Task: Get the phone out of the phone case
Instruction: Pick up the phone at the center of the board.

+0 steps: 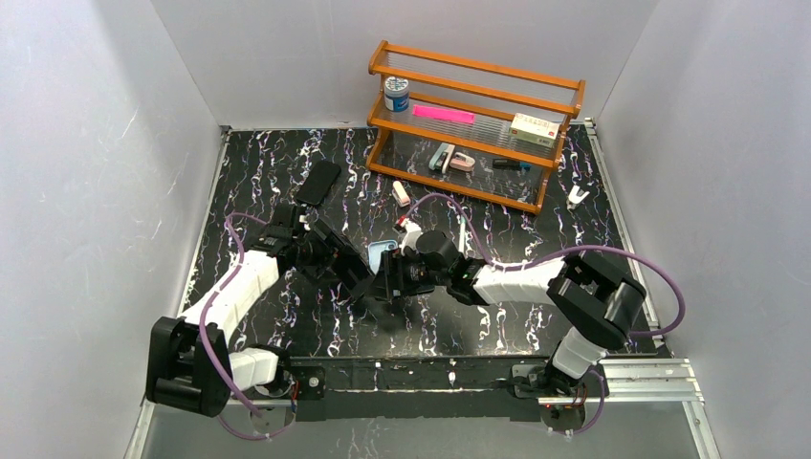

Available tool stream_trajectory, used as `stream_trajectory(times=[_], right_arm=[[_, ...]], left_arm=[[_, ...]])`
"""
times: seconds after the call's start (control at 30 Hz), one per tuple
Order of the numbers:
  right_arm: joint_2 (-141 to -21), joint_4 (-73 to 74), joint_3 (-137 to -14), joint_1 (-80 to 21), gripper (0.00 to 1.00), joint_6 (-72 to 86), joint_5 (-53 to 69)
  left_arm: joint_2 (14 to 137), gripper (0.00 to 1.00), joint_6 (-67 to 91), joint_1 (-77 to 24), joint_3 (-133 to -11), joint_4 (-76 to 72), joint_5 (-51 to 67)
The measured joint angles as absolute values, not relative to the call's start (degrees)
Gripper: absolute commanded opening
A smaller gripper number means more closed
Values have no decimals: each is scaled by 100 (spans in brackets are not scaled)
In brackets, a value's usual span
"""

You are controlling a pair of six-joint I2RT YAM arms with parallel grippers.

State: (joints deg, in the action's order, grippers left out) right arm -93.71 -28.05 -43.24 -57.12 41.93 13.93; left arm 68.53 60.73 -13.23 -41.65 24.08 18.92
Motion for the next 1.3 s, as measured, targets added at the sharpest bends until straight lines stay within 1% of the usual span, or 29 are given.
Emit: stream_trajectory(times=[0.13,0.2,0.27,0.33,0.4,0.43,0.47,0.5,0.53,0.57,0.6,0.77,0.93,1.13,1.3], right_arm=[[-9426,-3087,-4362,-5712,63,4338,1426],[-9441,-3238,-4368,-5712,57,4401,1426],[-9459,-3382,-4372,-5712,46,4447,1417],[-9483,-3505,-4372,-5712,32,4488,1413],[-9491,-3597,-4372,-5712,17,4517,1413],[-9489,-3607,-4372,-5712,11,4512,1400],[-9489,-3597,-4357,-5710,5,4510,1350],[-9489,-3634,-4333,-5675,1,4530,1354],[-9467,-3640,-4331,-5662,1,4530,1367],[-9430,-3638,-4322,-5651,1,4504,1358],[-9373,-3636,-4298,-5636,1,4491,1361],[-8785,-3369,-4003,-5332,1,4580,1575],[-8025,-3155,-3782,-4818,1,4757,1791],[-7218,-3247,-3347,-4165,1,5290,2176],[-7043,-3395,-3114,-3970,1,5725,2477]], left_arm=[[6700,20,6195,-1446,-4163,2353,1885],[6632,21,6261,-1531,-4158,2303,1885],[6560,22,6322,-1612,-4128,2226,1885],[6455,24,6390,-1693,-4058,2156,1883],[6342,29,6431,-1758,-3992,2110,1865],[6278,38,6438,-1785,-3968,2093,1839],[6202,52,6434,-1798,-3959,2095,1837],[6106,68,6436,-1800,-3913,2051,1822],[6025,83,6434,-1804,-3868,1990,1809],[5953,94,6414,-1813,-3837,1946,1811],[5892,98,6377,-1813,-3815,1922,1809],[5398,98,5972,-1820,-3798,1400,1824],[5015,98,5850,-1820,-3651,298,1999],[5109,98,5900,-1820,-3483,-746,2305],[5321,98,6235,-1824,-3280,-1660,2512]])
